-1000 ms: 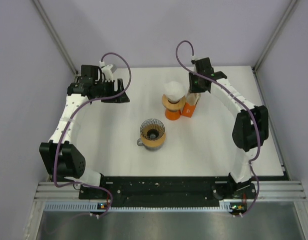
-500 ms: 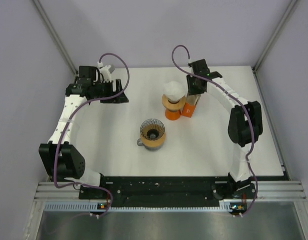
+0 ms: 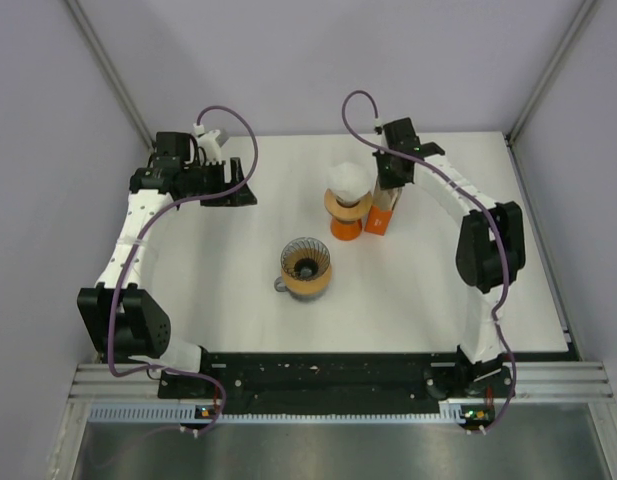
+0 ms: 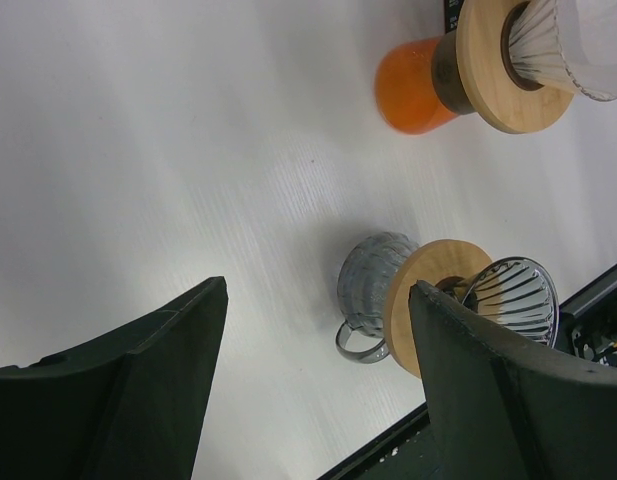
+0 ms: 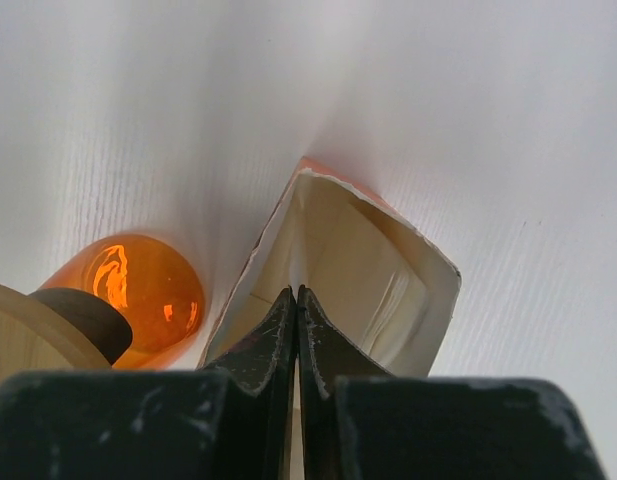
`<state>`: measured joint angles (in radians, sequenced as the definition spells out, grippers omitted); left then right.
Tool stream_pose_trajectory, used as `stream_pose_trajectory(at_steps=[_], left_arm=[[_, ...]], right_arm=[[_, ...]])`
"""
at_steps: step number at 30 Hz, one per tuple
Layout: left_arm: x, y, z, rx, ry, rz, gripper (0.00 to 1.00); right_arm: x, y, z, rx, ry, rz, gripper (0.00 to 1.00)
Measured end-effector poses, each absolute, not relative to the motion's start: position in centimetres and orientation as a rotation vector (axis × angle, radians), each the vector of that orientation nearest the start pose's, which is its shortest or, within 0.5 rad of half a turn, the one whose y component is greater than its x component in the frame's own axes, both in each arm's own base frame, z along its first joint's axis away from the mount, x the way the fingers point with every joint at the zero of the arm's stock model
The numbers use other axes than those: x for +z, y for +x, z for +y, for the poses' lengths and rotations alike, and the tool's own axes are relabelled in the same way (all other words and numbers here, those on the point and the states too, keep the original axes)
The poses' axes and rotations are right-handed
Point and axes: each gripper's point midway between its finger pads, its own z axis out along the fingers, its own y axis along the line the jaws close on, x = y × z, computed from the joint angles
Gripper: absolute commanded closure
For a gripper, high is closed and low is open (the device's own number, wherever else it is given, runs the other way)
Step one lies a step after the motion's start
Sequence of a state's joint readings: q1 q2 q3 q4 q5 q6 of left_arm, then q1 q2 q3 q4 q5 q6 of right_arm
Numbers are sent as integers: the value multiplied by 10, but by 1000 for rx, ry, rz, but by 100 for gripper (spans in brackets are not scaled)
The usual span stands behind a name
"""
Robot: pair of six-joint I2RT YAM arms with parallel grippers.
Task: Place the coffee filter in the dripper
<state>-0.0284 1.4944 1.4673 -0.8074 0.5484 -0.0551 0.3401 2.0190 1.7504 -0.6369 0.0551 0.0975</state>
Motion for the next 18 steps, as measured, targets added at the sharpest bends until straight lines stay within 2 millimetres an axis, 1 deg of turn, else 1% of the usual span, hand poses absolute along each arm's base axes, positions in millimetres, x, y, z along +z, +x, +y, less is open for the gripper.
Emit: stream_pose_trajectory(at_steps=[2,5,13,18], left_arm=[[238,362,-104,-702,224,2345,21],[238,362,-105,-708,227,2343,21],[239,361,-107,-721,232,2340,21],[240,360,-109,-741,240,2337,21]], right_arm=[[127,481,164,122,-275,2453,100],[145,479,164,130,-269,2419,100],[228,469,160,174,-239,2246,100],[269,457,157,198,-222,2162,100]])
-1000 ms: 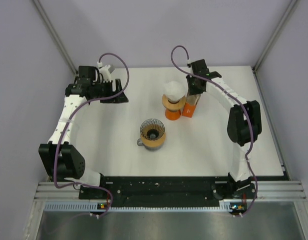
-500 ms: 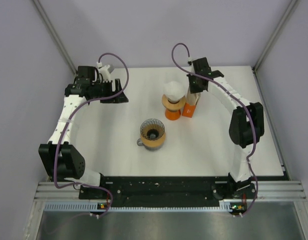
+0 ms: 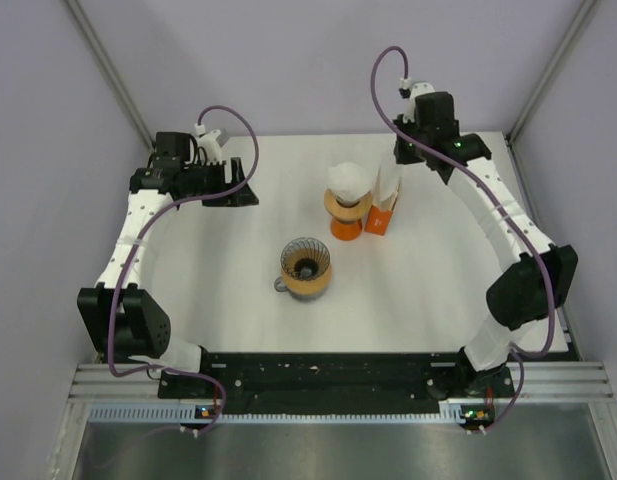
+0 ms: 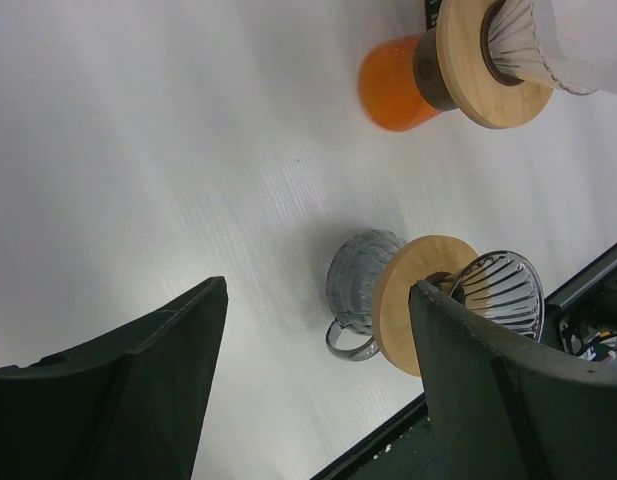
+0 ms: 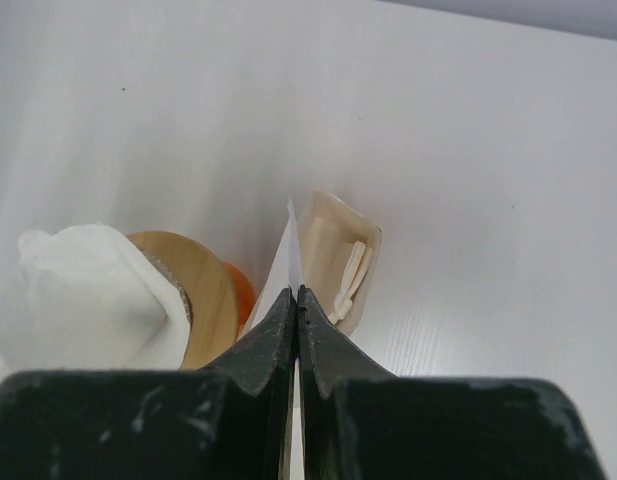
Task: Place the coffee filter in the dripper
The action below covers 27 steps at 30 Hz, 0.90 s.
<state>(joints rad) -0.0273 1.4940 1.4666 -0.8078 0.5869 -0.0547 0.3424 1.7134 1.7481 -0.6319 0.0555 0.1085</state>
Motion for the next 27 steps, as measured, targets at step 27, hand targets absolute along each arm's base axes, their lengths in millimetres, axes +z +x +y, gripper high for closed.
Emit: stream_pose_trajectory(at_steps=[27], left_arm=[[333,298,-196,-1059,788,2002,1]], right_arm=[[404,270,296,852,-861,1742,100]])
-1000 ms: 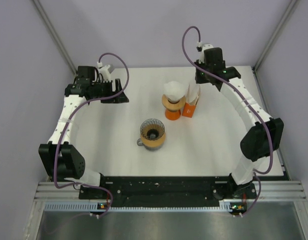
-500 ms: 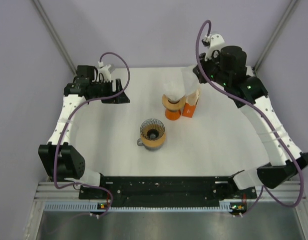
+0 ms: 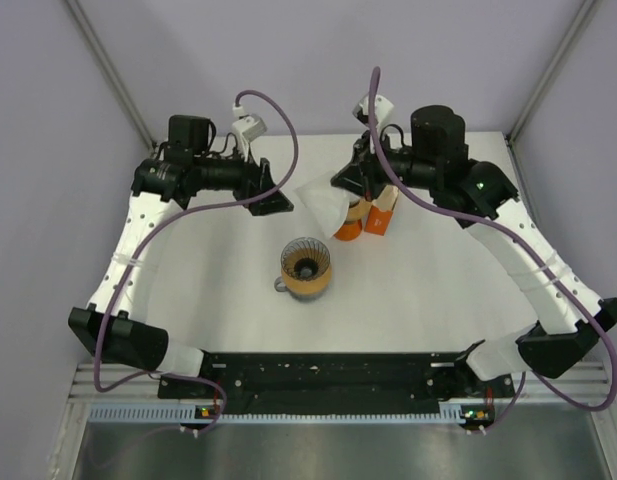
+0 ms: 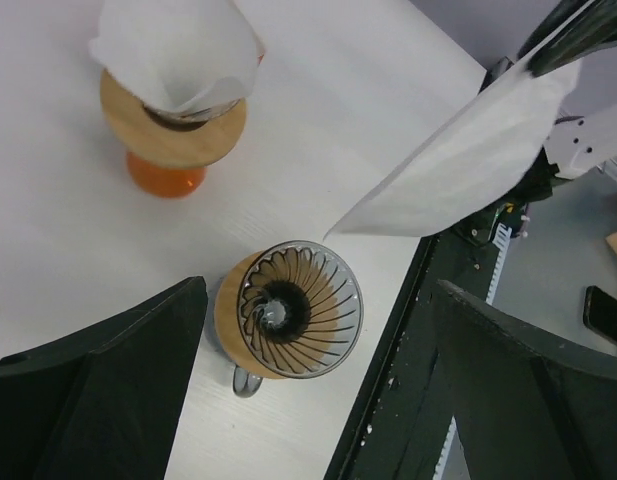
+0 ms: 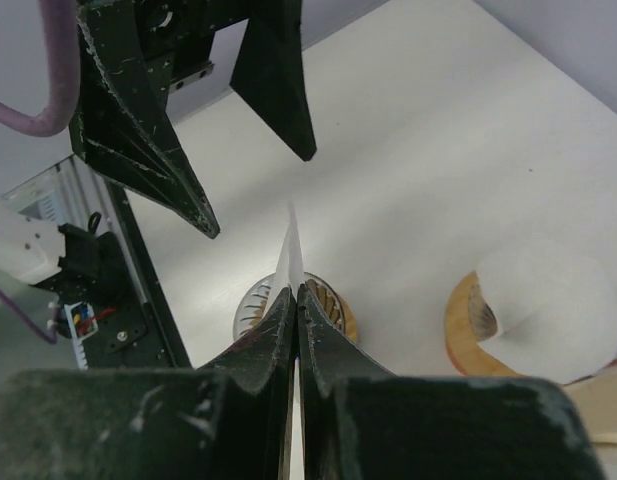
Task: Place the coffee filter in the dripper
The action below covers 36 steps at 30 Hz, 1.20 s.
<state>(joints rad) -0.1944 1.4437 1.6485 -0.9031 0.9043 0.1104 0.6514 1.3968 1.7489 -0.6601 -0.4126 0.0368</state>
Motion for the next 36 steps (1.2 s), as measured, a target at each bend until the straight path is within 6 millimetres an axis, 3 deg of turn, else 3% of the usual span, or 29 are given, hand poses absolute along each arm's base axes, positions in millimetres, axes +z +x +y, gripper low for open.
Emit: stream_pose_trajectory(at_steps=[3,7,13,18,20,24,27,31,36], left_arm=[[347,284,-212,-1089,900,1916,2],[348,272,-219,-1131,975,1878,13],[344,258,-233,-1198,1054,1857,58],[342,252,-236,-1260,1089,1836,100],[342,248,-236,-1273,1101,1831,100],[341,244,-235,-1284,1125,1819,100],[340,241,-235,-1292,1140,1811,100],[340,237,-235,-1305,1159,1800,100],[340,233,-235,-1318,1178,1784,100]], right_arm=[[401,259,306,918,-916,1731,100],[403,249,310,970,-955,1713,100],[405,239,315,1032,-1001,1691,100],[401,237,316,1044,-1022,1687,100],[399,236,316,1046,-1025,1689,96],[399,237,316,1033,-1034,1682,64],[396,240,312,989,-1051,1664,52],[387,238,295,938,-1073,1648,44],[372,236,254,872,-1072,1621,39]])
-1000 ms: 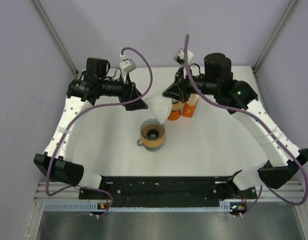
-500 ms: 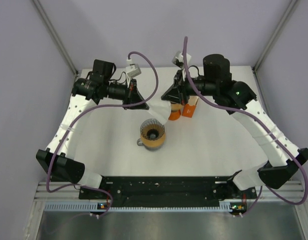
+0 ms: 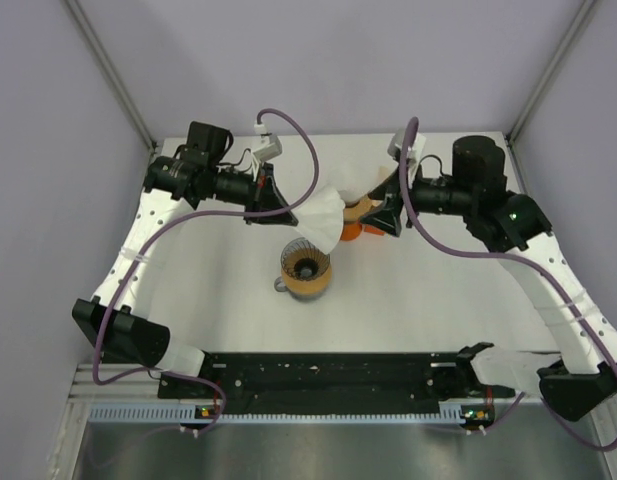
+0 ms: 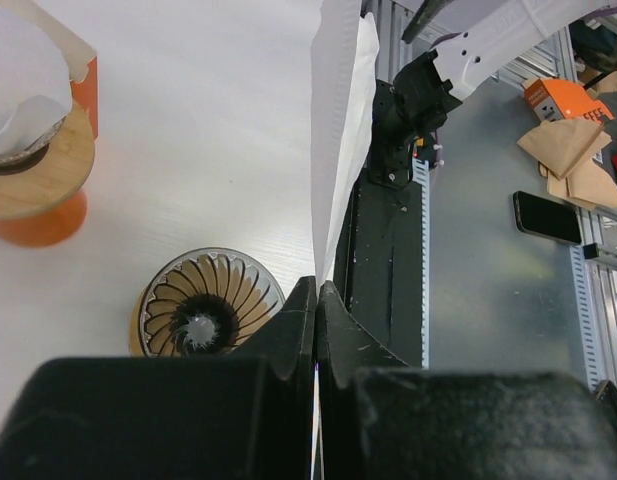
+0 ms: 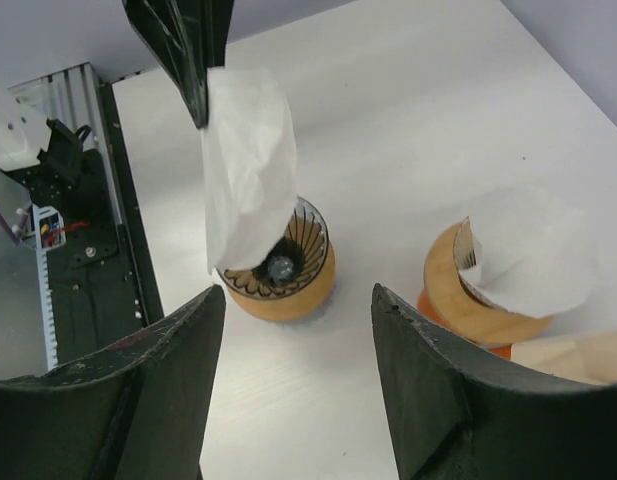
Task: Place the coffee filter in the dripper
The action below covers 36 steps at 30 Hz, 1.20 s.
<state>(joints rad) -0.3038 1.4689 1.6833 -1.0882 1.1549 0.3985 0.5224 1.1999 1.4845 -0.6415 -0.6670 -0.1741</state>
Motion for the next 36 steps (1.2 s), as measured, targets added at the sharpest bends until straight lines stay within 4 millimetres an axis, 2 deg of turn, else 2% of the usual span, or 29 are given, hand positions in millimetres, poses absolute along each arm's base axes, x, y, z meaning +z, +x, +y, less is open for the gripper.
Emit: stream_pose_trajectory(at_steps=[2,4,7,11,15,23,24,26,30,31,32,33,34,36], left_arm=[[340,232,-235,-1327,1182,1778,100],[340,231,-235,-1329,1184,1779,100],[342,230,-235,-1330,1189,1771,100],[343,228,-235,-1331,1196,1766,100],[344,226,-235,-1334,1202,1765,100],[344,225,-237,-1339,1213,1762,100],[344,226,-238,-1341,1215,1762,100],[344,226,-240,-1344,1220,1759,100],[343,226,-242,-1347,1225,1760,100],[343,227,-242,-1347,1226,1761,83],[342,227,-242,-1347,1224,1764,62],[342,228,-242,-1341,1224,1765,47],[341,230,-242,-1333,1214,1778,36],[338,238,-241,-1297,1181,1820,27]], right_arm=[[361,233,244,867,-1082,1619,39],[348,230,242,882,-1101,1633,39],[328,233,248,926,-1115,1676,39],[317,243,261,1003,-1093,1698,37],[320,244,273,1101,-1066,1659,37],[350,240,290,1252,-1046,1531,42],[352,239,292,1268,-1046,1520,44],[354,237,297,1297,-1053,1506,55],[355,232,305,1355,-1064,1490,91],[356,231,306,1370,-1061,1490,97],[356,230,307,1373,-1065,1485,100],[357,230,307,1375,-1060,1484,100],[357,231,307,1374,-1051,1493,100],[353,236,306,1355,-1014,1537,100]])
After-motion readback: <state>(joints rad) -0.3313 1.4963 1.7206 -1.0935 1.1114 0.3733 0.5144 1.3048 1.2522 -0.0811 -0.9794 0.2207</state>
